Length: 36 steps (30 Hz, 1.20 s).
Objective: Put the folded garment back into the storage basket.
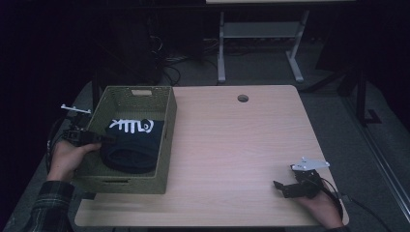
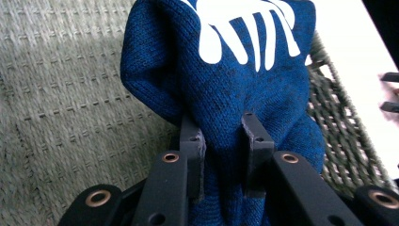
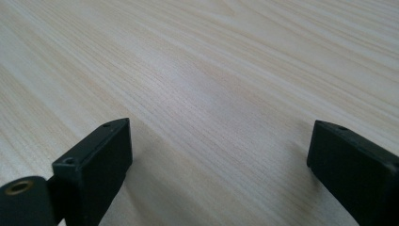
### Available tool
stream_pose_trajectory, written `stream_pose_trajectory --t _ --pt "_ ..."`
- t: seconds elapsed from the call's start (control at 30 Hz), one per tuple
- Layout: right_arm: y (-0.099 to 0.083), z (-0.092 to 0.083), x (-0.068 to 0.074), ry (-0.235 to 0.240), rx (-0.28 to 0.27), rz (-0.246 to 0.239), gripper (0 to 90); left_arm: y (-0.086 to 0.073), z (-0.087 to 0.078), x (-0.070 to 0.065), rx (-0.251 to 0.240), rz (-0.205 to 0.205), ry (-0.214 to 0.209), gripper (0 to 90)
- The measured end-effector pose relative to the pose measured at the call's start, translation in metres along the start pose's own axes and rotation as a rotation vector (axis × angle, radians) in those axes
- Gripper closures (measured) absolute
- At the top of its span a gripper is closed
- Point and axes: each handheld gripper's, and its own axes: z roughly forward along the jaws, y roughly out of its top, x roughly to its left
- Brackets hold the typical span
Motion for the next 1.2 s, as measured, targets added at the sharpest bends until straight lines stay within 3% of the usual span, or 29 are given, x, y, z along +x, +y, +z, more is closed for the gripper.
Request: stream_pose_trajectory --t 0.17,0.5,0.73,0.87,0.97,1.07,1.2 --pt "0.0 0.0 0.0 0.0 0.0 0.0 6.8 0.001 0.01 0.003 0.032 -0.003 0.03 74.6" --pt "0.0 0.0 0.0 0.0 0.0 -0.001 6.8 0.003 0.029 0.005 0.088 0.03 0.177 71.5" --pt "0.0 0.0 0.0 0.0 0.0 0.0 6.8 0.003 0.021 0.006 0.062 0.043 0.265 51.4" --pt "0.0 0.0 0.0 0.0 0.001 0.0 6.8 0.004 0.012 0.003 0.04 0.052 0.283 46.3" --pt "0.0 0.0 0.0 0.0 0.0 -0.001 6.8 0.004 0.007 0.0 0.028 0.061 0.283 34.9" --pt "0.0 0.0 0.0 0.0 0.0 0.0 6.8 0.003 0.005 -0.004 0.003 0.086 0.282 24.5" --pt "0.0 0.0 0.0 0.0 0.0 0.0 6.8 0.003 0.005 -0.01 -0.033 0.12 0.272 17.8"
